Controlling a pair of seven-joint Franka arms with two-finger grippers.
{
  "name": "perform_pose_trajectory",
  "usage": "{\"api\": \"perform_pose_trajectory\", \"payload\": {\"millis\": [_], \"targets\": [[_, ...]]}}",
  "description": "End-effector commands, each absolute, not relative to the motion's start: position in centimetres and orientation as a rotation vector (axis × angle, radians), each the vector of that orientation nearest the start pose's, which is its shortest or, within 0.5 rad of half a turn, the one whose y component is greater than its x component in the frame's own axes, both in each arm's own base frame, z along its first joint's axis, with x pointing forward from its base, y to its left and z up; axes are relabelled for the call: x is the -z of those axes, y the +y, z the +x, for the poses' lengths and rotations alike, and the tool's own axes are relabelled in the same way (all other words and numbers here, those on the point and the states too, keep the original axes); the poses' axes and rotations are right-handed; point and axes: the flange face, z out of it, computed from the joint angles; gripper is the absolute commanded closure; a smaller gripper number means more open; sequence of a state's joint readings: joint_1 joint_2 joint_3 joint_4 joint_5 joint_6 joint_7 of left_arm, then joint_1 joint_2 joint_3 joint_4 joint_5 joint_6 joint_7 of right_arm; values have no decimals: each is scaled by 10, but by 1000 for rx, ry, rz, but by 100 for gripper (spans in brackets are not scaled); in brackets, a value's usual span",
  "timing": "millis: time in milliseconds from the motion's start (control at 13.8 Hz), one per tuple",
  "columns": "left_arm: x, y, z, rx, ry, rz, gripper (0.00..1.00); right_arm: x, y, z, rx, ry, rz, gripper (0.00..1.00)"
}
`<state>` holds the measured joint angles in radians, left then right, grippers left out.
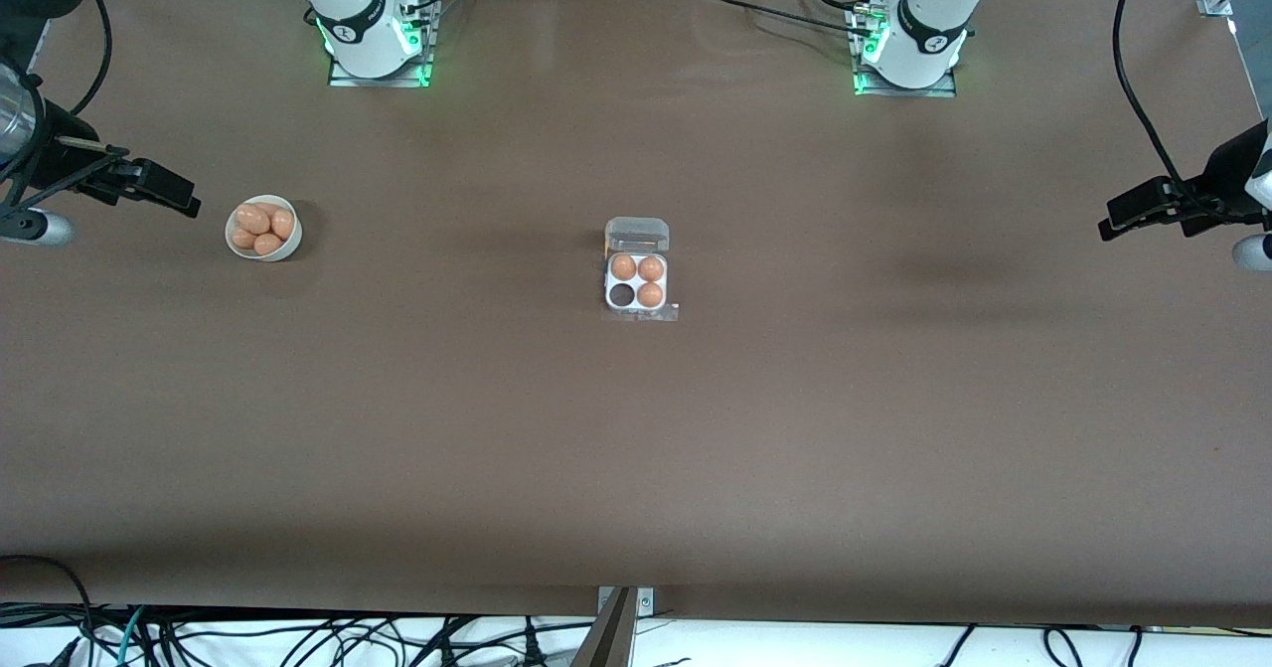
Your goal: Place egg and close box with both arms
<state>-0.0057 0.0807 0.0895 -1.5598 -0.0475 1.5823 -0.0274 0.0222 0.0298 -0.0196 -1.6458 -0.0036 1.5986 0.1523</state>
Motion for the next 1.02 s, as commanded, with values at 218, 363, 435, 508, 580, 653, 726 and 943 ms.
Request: {"api": "perform_pose_trajectory", "payload": {"millis": [218, 363, 435, 508, 580, 653, 726, 943], "targets": [[-601, 62, 579, -62, -178, -3103, 0, -577, 2, 558, -128, 224, -3128, 0], [-601, 58, 579, -61, -171, -3103, 0, -577, 2, 558, -131, 224, -3128, 0], [-601, 53, 580, -61, -159, -3106, 0, -577, 2, 558, -131, 224, -3128, 0], [-600, 50, 580, -63, -161, -3105, 0, -577, 1, 558, -131, 227, -3128, 0], [-601, 49, 580, -61, -157, -3106, 0, -577, 2, 558, -131, 224, -3128, 0], [-600, 49, 580, -63, -150, -3106, 0, -577, 2, 558, -128, 224, -3128, 0], [-600, 49, 580, -63, -147, -3106, 0, -576, 1, 558, -133, 227, -3128, 0], [-599, 48, 580, -66, -145, -3106, 0, -577, 2, 558, -131, 224, -3128, 0]]}}
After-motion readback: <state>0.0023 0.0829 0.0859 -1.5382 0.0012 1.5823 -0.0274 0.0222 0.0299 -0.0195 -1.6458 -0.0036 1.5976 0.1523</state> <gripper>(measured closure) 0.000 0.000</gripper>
